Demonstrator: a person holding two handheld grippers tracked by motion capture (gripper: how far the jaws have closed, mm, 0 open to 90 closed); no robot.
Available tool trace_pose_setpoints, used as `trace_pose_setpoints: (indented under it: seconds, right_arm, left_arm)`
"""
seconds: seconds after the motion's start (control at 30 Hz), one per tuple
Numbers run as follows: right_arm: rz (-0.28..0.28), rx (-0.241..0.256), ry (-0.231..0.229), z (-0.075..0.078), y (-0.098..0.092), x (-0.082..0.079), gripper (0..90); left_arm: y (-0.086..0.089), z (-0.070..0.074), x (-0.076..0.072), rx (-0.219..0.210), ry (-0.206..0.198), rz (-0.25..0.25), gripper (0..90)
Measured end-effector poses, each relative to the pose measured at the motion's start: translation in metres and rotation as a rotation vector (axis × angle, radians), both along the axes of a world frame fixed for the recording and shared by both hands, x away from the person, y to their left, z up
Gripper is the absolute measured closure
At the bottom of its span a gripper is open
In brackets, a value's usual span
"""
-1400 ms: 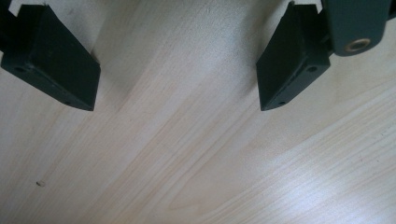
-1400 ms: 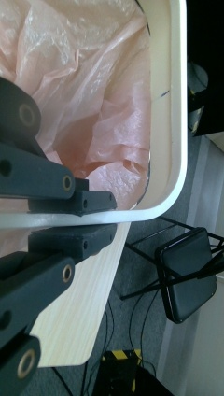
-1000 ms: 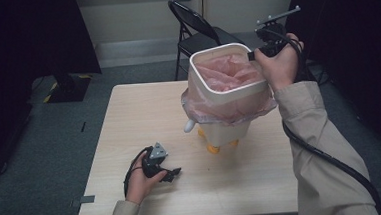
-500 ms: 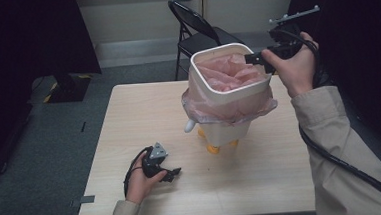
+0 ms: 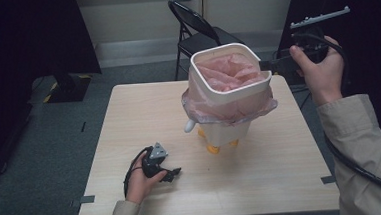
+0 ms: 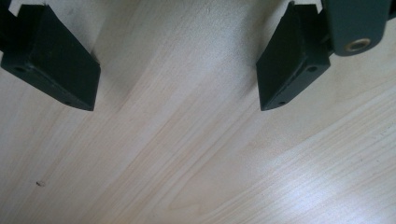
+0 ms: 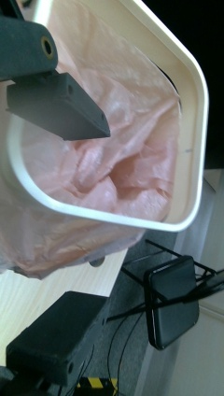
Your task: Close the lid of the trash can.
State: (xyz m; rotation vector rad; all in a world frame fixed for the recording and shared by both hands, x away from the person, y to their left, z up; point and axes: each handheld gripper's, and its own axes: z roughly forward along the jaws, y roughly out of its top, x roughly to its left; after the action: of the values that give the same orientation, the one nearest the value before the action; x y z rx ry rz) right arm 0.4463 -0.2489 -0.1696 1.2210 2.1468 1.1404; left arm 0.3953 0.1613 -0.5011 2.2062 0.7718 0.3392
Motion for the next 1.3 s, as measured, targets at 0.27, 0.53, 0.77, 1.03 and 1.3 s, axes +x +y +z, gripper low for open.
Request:
trace_pose_setpoints:
  seconds: [0.27, 0.53, 0.77, 1.03, 1.3]
  right_arm:
    - [0.03, -0.009, 0.003, -0.003, -0.003, -0.009, 15.1]
    - [0.054, 0.006, 0.003, -0.009, -0.009, -0.018, 15.1]
    - [0.073, 0.02, 0.001, -0.015, -0.014, -0.03, 15.1]
    - [0.086, 0.016, 0.004, -0.02, -0.019, -0.04, 15.3]
    - [0.105, 0.025, 0.016, -0.036, -0.021, -0.045, 15.3]
  left_arm:
    - [0.0, 0.0, 0.0, 0.0, 0.0, 0.0, 12.8]
    - [0.0, 0.0, 0.0, 0.0, 0.0, 0.0, 12.8]
    - [0.0, 0.0, 0.0, -0.001, -0.002, -0.001, 12.8]
    - [0.0, 0.0, 0.0, 0.0, -0.002, -0.001, 12.8]
    - [0.0, 0.0, 0.0, -0.001, -0.003, -0.002, 12.8]
